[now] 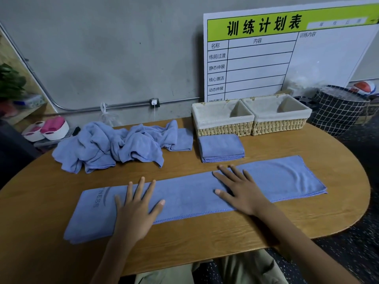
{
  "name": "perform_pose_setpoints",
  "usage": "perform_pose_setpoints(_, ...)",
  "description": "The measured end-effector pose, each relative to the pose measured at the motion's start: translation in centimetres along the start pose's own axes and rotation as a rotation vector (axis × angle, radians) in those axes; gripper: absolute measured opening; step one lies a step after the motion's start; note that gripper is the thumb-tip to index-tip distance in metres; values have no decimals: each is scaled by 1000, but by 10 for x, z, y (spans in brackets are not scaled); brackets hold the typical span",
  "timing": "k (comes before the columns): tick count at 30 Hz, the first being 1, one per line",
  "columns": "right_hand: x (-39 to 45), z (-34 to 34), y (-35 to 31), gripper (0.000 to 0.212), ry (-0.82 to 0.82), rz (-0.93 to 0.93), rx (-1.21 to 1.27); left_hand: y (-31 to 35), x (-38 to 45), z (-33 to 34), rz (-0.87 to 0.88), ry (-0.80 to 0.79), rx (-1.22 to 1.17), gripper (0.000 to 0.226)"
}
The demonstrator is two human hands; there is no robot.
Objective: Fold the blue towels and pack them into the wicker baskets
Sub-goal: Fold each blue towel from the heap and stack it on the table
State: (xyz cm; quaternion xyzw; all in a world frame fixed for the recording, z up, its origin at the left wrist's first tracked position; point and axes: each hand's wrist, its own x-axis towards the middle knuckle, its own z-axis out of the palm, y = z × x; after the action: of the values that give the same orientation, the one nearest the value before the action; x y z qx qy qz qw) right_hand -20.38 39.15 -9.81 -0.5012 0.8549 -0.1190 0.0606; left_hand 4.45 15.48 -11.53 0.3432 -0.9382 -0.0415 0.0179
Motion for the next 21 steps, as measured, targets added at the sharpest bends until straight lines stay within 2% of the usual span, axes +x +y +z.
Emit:
perform_pose_setpoints(6,-14,-10,50,94,35,135,-34,-37,-5,-6,-54,-1,63,94)
perform_pose_setpoints(12,-27,-27,95,106,31,265,-48,-69,-10,-6,-114,6,69,100)
perform_pose_setpoints(17,-33,-32,119,90,16,283,-51,-71,-12,-9,-147,0,92,108)
perform_pose_setpoints(21,-35,-33,128,87,11,287,-54,-68,-13,-11,-164,-16,100,116)
